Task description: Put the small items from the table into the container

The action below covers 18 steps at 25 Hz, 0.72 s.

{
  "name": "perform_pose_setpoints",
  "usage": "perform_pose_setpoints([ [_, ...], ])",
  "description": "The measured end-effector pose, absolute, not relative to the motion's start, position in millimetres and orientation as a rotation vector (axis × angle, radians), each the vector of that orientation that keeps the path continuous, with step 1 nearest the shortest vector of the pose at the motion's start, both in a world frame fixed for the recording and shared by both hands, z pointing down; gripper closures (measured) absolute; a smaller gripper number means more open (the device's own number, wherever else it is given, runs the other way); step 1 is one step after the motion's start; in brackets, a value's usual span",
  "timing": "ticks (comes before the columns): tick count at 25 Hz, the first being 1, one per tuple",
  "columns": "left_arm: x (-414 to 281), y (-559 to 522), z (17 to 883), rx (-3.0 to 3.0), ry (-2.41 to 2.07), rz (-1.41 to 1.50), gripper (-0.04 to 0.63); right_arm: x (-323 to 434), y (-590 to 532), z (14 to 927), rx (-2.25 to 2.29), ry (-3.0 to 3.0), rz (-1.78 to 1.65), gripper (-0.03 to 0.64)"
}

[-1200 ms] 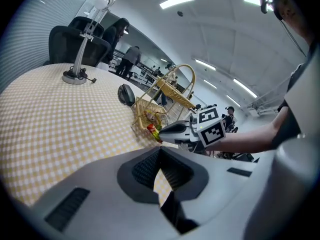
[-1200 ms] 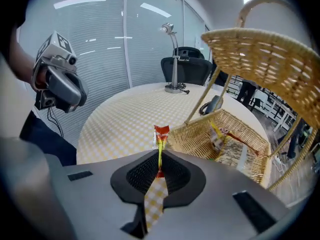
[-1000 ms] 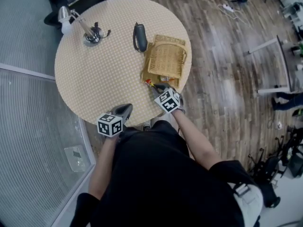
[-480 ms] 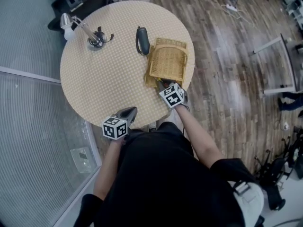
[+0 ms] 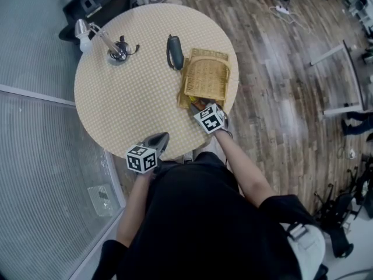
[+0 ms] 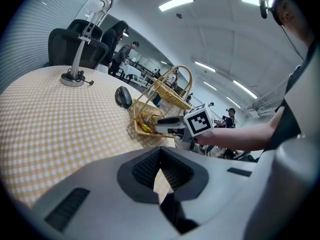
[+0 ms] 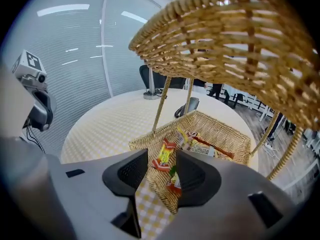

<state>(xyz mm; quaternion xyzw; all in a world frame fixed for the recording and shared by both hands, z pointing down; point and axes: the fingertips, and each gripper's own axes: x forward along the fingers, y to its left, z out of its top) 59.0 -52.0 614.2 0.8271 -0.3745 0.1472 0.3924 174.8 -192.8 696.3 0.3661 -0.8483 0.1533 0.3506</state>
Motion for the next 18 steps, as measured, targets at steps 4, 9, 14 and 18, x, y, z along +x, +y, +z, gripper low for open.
perform_pose_setpoints([
  [4, 56.3, -49.5, 612.6, 2.101, -0.956, 0.363, 0.592, 175.3, -182.8, 692.0, 0.931, -2.188, 0.373, 0.446],
  [9, 57.1, -44.9, 614.4, 2.105, -0.946, 0.364, 0.592, 166.6, -150.3, 687.2, 0.819, -2.246, 0.413, 0.575],
  [14, 60.0, -42.1, 614.4, 2.118, -0.923, 0.374, 0.592, 163.1, -122.4, 682.5, 0.759, -2.290, 0.383, 0.589],
  [18, 64.7, -42.1, 613.1, 2.133, -0.905, 0.381, 0.592, 170.1, -105.2, 682.8, 0.760, -2.288, 0.393, 0.589],
])
